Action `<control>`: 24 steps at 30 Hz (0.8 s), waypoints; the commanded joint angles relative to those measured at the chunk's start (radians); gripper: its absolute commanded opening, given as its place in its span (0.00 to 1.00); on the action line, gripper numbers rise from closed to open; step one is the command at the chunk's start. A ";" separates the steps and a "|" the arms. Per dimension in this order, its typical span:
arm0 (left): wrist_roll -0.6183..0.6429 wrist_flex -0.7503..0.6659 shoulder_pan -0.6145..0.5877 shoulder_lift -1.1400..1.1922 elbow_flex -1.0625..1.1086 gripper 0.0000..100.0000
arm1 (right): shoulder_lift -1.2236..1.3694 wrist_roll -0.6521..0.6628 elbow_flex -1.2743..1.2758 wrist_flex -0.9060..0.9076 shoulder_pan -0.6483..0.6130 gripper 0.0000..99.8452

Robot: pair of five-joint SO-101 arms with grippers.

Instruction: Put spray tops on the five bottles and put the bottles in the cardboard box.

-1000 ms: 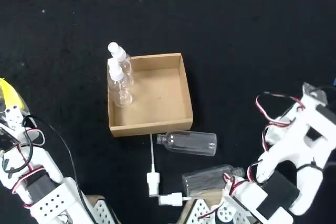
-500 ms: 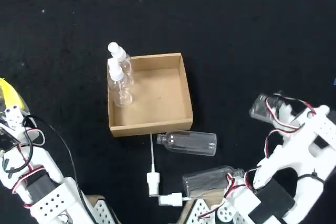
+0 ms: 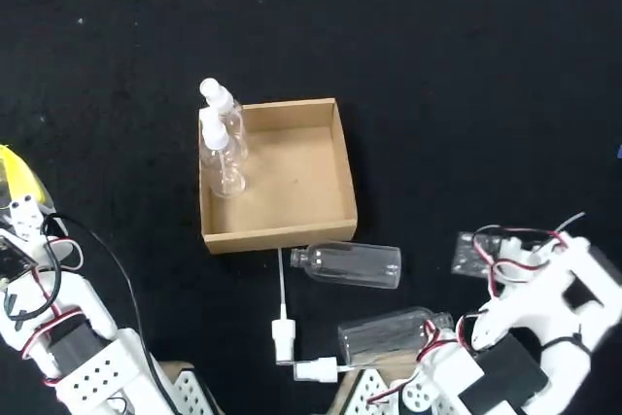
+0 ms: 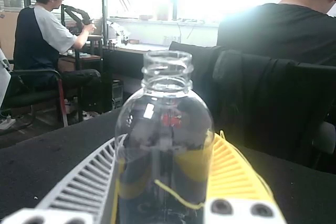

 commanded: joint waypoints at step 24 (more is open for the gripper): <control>0.008 -0.020 -0.012 -0.018 0.015 0.03 | -0.081 -1.298 -0.019 -0.017 -0.002 0.17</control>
